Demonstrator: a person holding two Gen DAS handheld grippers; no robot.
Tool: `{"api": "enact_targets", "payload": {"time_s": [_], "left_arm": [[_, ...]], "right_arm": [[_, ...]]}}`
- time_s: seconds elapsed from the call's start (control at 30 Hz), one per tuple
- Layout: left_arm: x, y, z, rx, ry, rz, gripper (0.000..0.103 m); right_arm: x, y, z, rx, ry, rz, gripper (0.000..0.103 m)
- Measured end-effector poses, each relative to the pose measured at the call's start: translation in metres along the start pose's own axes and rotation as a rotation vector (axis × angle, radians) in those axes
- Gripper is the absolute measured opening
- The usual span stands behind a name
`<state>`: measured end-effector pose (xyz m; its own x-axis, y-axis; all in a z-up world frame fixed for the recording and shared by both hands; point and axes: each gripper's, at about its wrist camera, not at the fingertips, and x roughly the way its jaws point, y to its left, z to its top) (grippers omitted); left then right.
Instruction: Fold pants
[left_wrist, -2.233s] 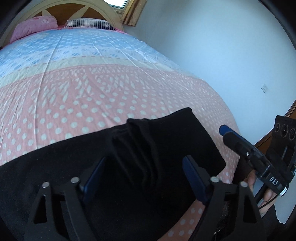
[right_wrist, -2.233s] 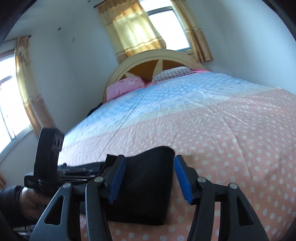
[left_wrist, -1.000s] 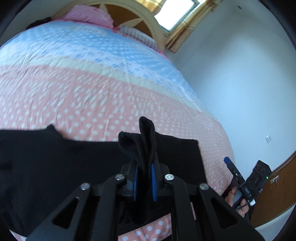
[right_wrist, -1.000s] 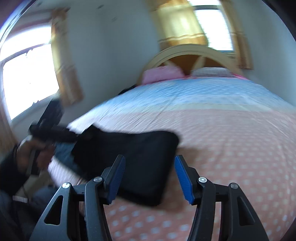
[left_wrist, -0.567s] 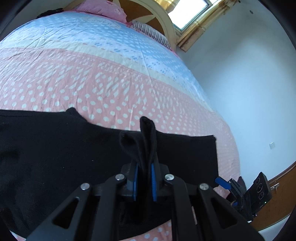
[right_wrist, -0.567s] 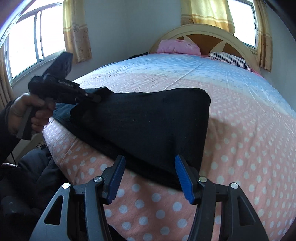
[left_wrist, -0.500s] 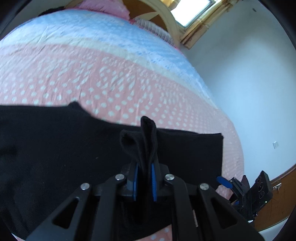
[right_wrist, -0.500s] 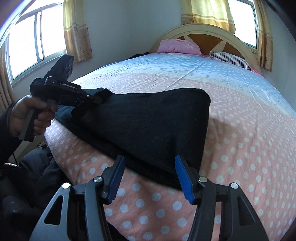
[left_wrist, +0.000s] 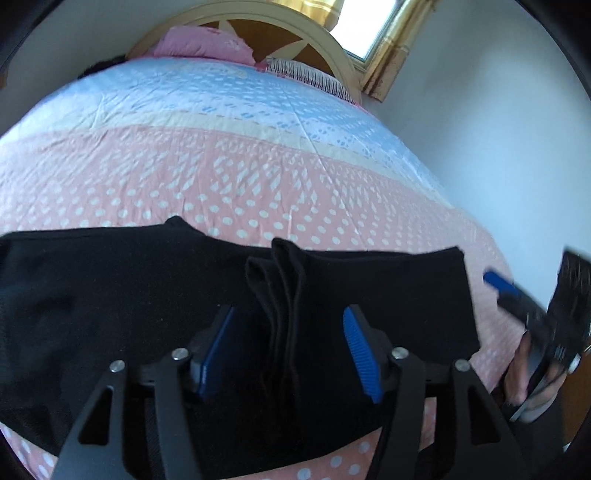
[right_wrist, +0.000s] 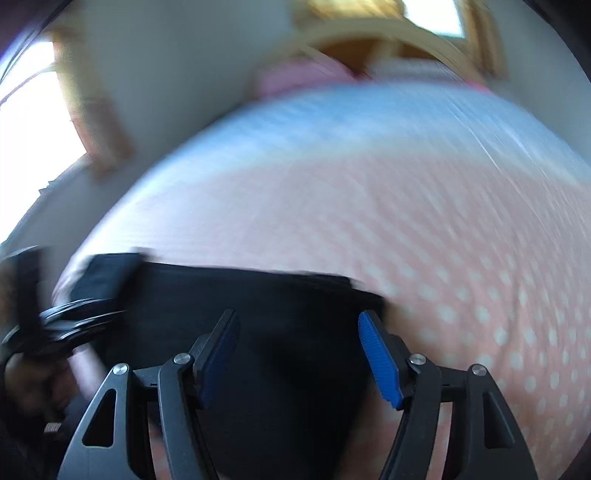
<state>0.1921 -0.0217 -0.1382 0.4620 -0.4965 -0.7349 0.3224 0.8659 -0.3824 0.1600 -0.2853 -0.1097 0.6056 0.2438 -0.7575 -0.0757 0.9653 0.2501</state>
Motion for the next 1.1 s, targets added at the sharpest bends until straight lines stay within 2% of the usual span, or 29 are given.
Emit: {"api": "enact_targets", "payload": {"time_s": [0.07,0.17,0.2,0.27,0.37,0.43,0.5,0.57,0.63,0.67,0.8,0.93,1.0,1.1], "left_arm": [[0.008,-0.002,-0.006,0.036,0.027,0.045,0.066],[0.01,-0.01,-0.014,0.118,0.006,0.097,0.067],[0.011,-0.013,-0.016,0.146,0.005,0.111,0.07],[0.011,-0.018,-0.019,0.18,0.0,0.132,0.072],[0.007,-0.019,-0.018,0.165,-0.003,0.11,0.072],[0.004,-0.017,-0.02,0.146,-0.002,0.1,0.072],[0.001,-0.017,-0.024,0.143,-0.005,0.099,0.074],[-0.001,-0.015,-0.028,0.145,-0.007,0.105,0.075],[-0.006,-0.012,-0.031,0.145,-0.012,0.106,0.075],[-0.007,-0.013,-0.032,0.144,-0.013,0.106,0.075],[-0.02,0.0,-0.029,0.144,-0.034,0.124,0.075],[-0.046,0.034,-0.02,0.151,-0.085,0.221,0.077],[-0.061,0.063,-0.014,0.126,-0.111,0.295,0.081],[-0.079,0.107,-0.008,0.063,-0.14,0.387,0.081]], "right_arm": [[-0.005,-0.009,-0.003,0.043,-0.041,0.056,0.068],[-0.023,-0.002,-0.002,0.035,-0.078,0.028,0.068],[-0.037,0.003,-0.003,0.028,-0.136,0.028,0.068],[-0.053,0.011,-0.005,0.018,-0.171,0.08,0.068],[-0.06,0.038,-0.021,-0.062,-0.145,0.186,0.069],[-0.046,0.059,-0.038,-0.153,-0.054,0.204,0.071],[-0.026,0.069,-0.055,-0.212,0.051,0.18,0.071],[-0.022,0.087,-0.071,-0.355,0.01,0.093,0.072],[-0.023,0.098,-0.073,-0.416,0.027,0.047,0.073],[-0.025,0.1,-0.072,-0.416,0.03,0.049,0.073],[-0.031,0.114,-0.064,-0.373,0.0,0.164,0.073],[-0.017,0.154,-0.054,-0.449,-0.022,0.211,0.073],[-0.002,0.166,-0.048,-0.447,-0.011,0.241,0.073],[0.027,0.179,-0.045,-0.425,0.027,0.255,0.073]]}}
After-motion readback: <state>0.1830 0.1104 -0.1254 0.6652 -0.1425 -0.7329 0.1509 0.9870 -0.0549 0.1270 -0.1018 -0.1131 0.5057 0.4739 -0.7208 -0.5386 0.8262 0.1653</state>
